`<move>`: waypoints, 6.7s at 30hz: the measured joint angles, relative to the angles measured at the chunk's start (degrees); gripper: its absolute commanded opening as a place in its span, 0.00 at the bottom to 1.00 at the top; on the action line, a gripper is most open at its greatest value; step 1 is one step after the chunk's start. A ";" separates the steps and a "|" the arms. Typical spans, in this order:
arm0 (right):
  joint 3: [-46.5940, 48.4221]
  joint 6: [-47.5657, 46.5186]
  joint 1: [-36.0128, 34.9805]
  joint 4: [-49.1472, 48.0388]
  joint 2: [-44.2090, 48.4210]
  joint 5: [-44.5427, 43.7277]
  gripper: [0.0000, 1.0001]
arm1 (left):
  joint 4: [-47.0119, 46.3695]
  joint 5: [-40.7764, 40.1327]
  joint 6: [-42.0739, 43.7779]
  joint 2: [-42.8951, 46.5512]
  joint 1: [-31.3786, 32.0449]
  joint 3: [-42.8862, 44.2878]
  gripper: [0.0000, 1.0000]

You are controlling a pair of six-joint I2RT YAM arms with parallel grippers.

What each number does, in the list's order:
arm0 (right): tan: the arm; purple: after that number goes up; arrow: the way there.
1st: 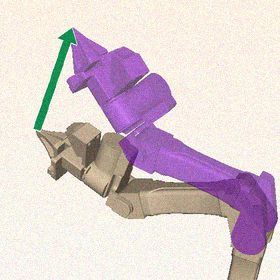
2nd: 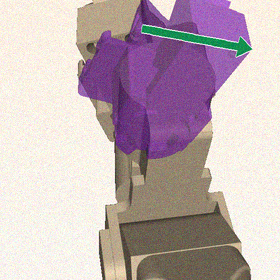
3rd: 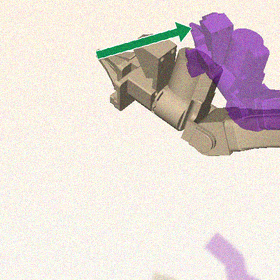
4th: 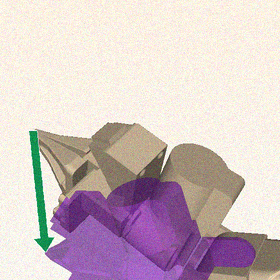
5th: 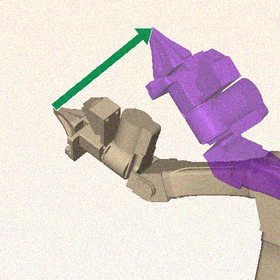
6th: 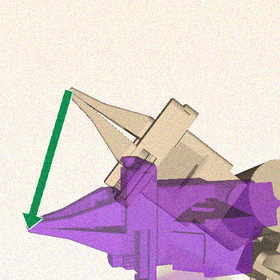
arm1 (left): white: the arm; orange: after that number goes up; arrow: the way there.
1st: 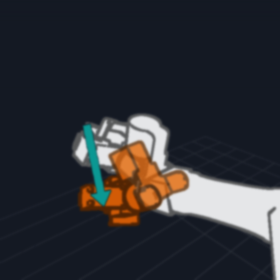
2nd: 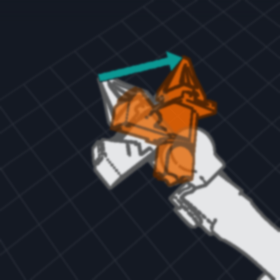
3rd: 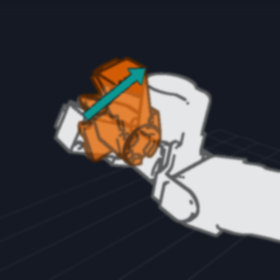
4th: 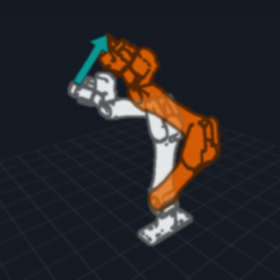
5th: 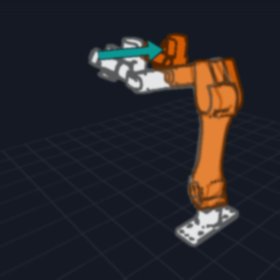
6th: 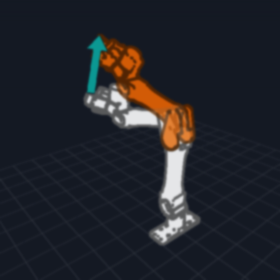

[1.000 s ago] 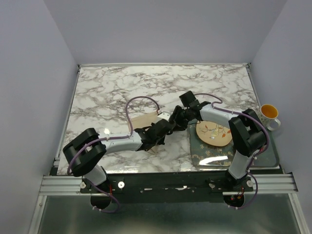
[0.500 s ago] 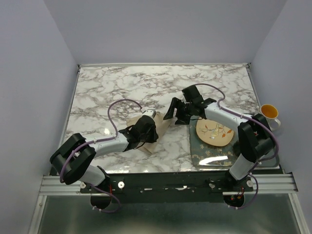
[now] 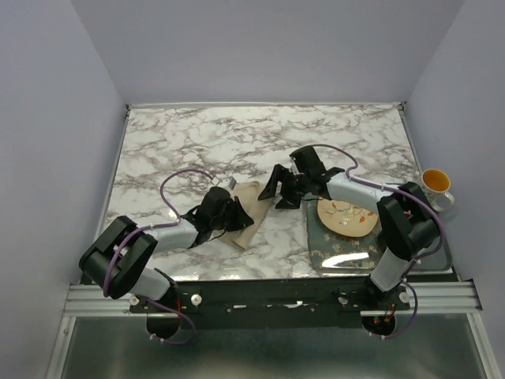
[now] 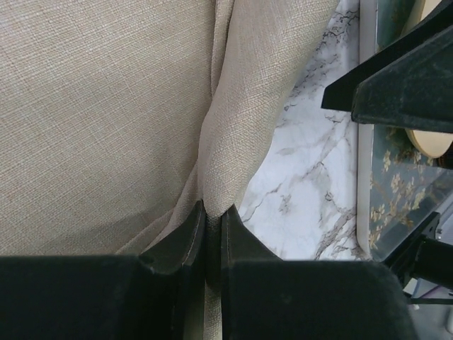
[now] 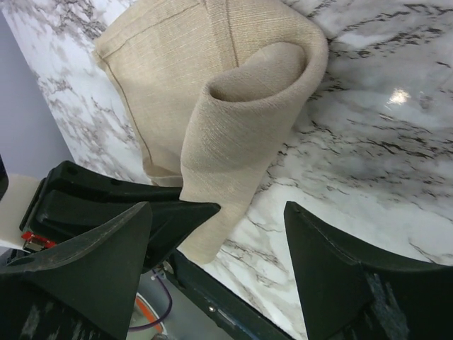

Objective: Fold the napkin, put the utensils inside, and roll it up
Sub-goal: Roll the napkin with the utensil

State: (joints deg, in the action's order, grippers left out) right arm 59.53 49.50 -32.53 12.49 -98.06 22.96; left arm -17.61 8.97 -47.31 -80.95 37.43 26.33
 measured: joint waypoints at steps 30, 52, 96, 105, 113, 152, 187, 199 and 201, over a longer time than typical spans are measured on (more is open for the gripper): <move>-0.76 4.85 -2.29 -6.49 -7.28 0.70 0.74 | -10.36 16.85 -2.08 -9.62 -8.61 0.37 0.00; -0.72 6.69 -2.40 -10.01 -7.69 0.37 0.72 | -31.15 29.64 -18.64 -19.74 -13.70 -4.31 0.00; -6.43 10.84 -2.40 -17.07 -7.54 -0.15 0.40 | -36.39 32.68 -24.98 -19.85 -13.79 -5.53 0.00; -6.40 10.38 -2.40 -16.96 -8.02 -0.13 0.10 | -40.94 33.11 -25.75 -24.20 -13.62 -6.10 0.05; -6.38 10.12 -2.45 -16.81 -8.02 -0.09 0.01 | -26.51 31.12 -17.14 -16.83 -13.31 -3.58 0.58; 3.63 13.05 -2.64 6.73 -8.07 -4.59 0.01 | 37.66 -44.09 17.99 -12.85 28.48 29.59 0.71; 5.88 13.33 -2.62 9.33 -8.00 -3.37 0.73 | 40.41 -41.62 15.10 -14.82 27.45 29.09 0.00; 5.95 4.52 -1.18 6.82 -6.27 -2.71 0.83 | 33.24 -30.29 12.26 -3.08 19.21 18.38 0.00; 6.58 2.19 -1.09 6.91 -6.27 -2.78 0.83 | 32.50 -29.09 11.89 -2.60 18.62 17.44 0.00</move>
State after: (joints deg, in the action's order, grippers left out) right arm 66.11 51.68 -33.63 19.40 -104.33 20.18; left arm 14.90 -20.12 -35.42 -83.55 56.05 43.77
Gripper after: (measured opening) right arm 0.825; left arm 0.196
